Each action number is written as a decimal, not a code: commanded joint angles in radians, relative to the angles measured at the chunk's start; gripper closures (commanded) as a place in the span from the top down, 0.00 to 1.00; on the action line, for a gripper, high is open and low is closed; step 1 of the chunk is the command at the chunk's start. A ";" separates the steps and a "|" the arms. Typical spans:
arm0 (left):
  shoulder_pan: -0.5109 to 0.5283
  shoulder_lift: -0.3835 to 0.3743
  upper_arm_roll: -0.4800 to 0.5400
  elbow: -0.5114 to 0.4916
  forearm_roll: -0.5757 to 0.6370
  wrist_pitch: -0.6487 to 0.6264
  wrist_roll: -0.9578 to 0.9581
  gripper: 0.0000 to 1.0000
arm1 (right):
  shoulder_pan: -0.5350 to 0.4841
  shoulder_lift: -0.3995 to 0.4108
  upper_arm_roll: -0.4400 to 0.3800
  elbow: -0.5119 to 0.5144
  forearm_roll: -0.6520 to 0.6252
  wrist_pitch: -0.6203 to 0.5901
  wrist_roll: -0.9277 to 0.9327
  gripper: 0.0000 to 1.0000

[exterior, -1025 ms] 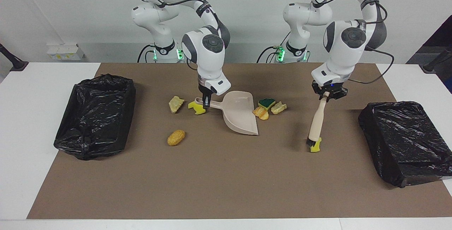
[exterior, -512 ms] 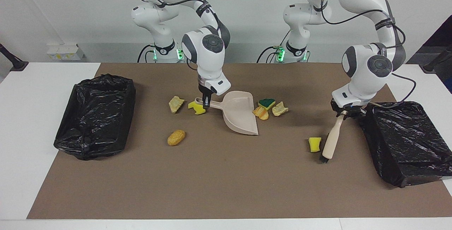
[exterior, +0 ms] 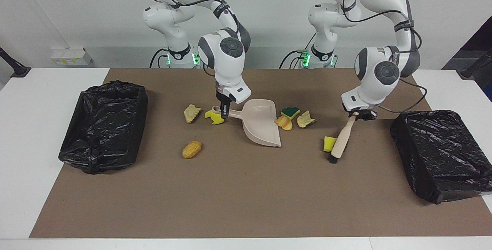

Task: Sweep and dump trash in bin
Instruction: 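Sweep the sponges and crusts toward the dustpan with the left gripper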

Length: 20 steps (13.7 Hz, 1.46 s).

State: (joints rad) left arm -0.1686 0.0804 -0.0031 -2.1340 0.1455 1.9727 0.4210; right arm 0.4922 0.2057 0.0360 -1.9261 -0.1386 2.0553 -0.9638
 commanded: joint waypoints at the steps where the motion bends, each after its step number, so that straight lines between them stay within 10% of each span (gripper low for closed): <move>1: -0.100 -0.059 0.006 -0.055 0.000 -0.084 -0.105 0.00 | -0.001 0.000 0.005 -0.010 -0.018 0.017 0.036 0.00; 7: -0.141 -0.143 0.012 -0.024 -0.024 -0.213 -0.347 0.00 | -0.001 0.000 0.007 -0.010 -0.016 0.017 0.034 0.00; 12: -0.158 -0.269 0.011 -0.246 -0.148 -0.148 -0.675 0.00 | -0.001 0.000 0.007 -0.010 -0.018 0.019 0.036 0.00; 20: -0.400 -0.065 0.000 -0.164 -0.302 0.090 -0.969 0.00 | -0.001 0.000 0.007 -0.010 -0.016 0.019 0.036 0.00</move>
State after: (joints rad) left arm -0.5079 -0.0501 -0.0137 -2.3651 -0.1118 2.0449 -0.5422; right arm 0.4922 0.2057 0.0360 -1.9261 -0.1386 2.0553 -0.9637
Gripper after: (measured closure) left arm 0.731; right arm 0.674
